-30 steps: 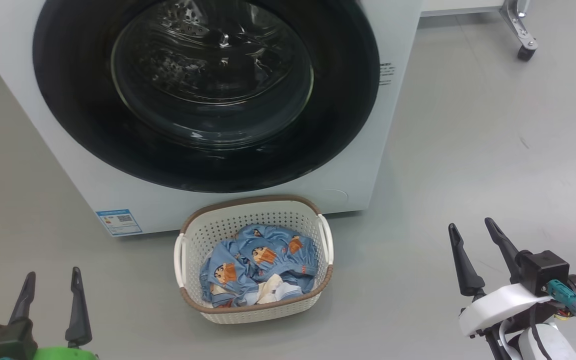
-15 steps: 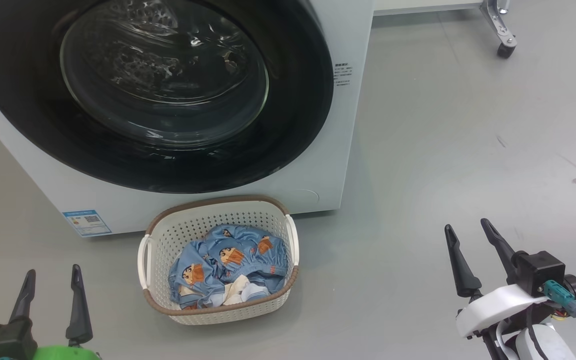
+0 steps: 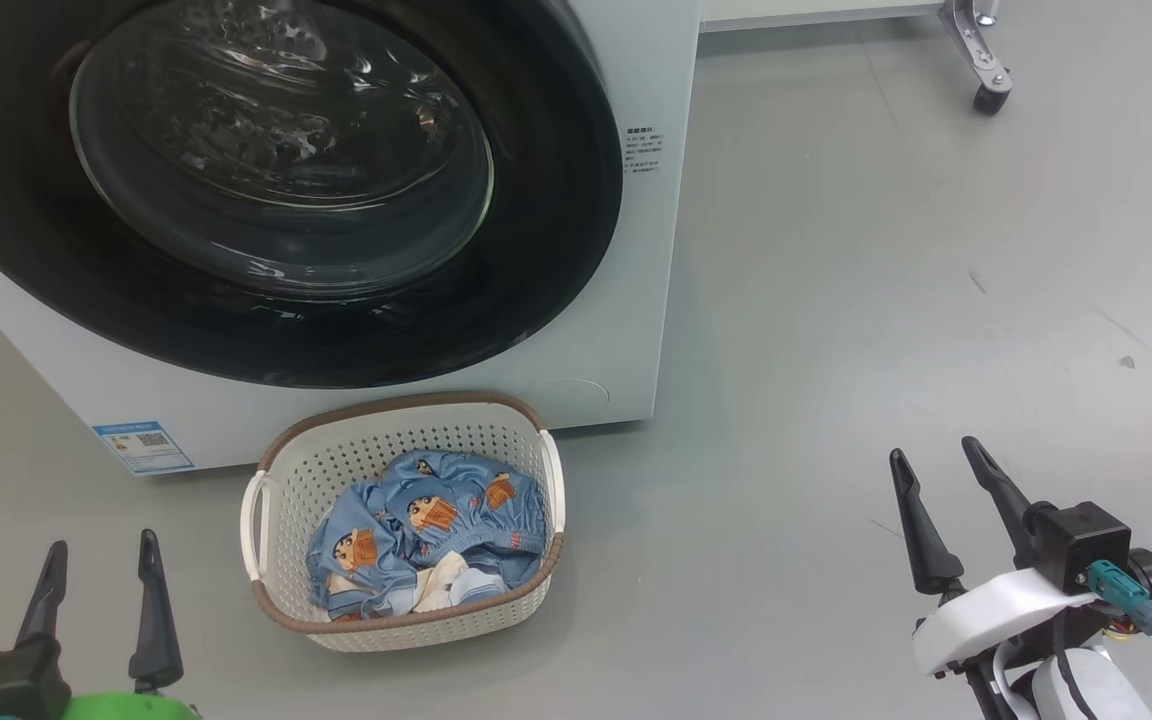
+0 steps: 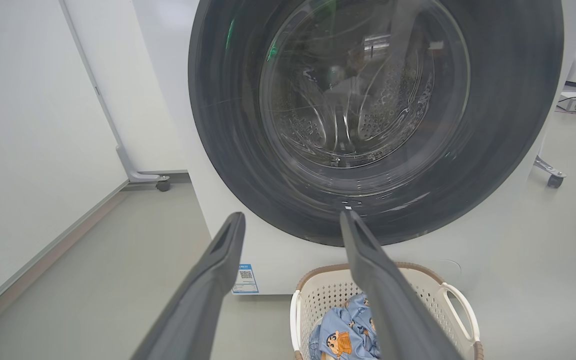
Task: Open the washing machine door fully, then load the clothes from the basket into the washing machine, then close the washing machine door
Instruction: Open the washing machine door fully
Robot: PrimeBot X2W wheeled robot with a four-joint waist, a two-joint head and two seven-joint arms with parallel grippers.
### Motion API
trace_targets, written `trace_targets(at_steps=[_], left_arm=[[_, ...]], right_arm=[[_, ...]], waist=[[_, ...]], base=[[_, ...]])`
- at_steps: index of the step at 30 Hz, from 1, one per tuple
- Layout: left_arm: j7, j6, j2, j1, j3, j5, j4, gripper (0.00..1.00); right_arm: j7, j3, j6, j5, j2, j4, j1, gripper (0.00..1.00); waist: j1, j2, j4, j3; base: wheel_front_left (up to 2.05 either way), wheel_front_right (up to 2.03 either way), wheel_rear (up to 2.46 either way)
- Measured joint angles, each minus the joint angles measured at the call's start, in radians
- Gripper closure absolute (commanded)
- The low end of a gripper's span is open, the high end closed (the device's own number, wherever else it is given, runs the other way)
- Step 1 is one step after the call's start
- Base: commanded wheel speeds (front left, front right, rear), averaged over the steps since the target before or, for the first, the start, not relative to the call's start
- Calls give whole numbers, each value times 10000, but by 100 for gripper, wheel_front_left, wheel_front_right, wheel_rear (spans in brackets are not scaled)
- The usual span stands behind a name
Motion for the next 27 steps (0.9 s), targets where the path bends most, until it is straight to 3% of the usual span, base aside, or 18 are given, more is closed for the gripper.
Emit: trace_targets(at_steps=[20, 21, 22, 23, 27], left_arm=[[0, -21, -46, 1, 100, 0, 6, 0], [0, -21, -46, 1, 102, 0, 6, 0], [0, -21, -48, 1, 104, 0, 6, 0], [0, -52, -50, 1, 105, 0, 8, 0], [0, -61, -56, 1, 105, 0, 8, 0]], right_arm=[[-10, -13, 0, 2, -2, -50, -66, 0], [-10, -4, 0, 8, 0, -50, -66, 49], [-10, 15, 0, 29, 2, -48, -66, 49], [-10, 33, 0, 35, 4, -48, -66, 100], [-10, 31, 0, 113, 12, -48, -66, 100]], waist=[[-1, 0, -50, -1], [-1, 0, -50, -1], [0, 0, -48, -3], [0, 0, -45, -5], [0, 0, -29, 5]], base=[[2, 2, -3], [0, 0, 0], [0, 0, 0], [0, 0, 0], [0, 0, 0]])
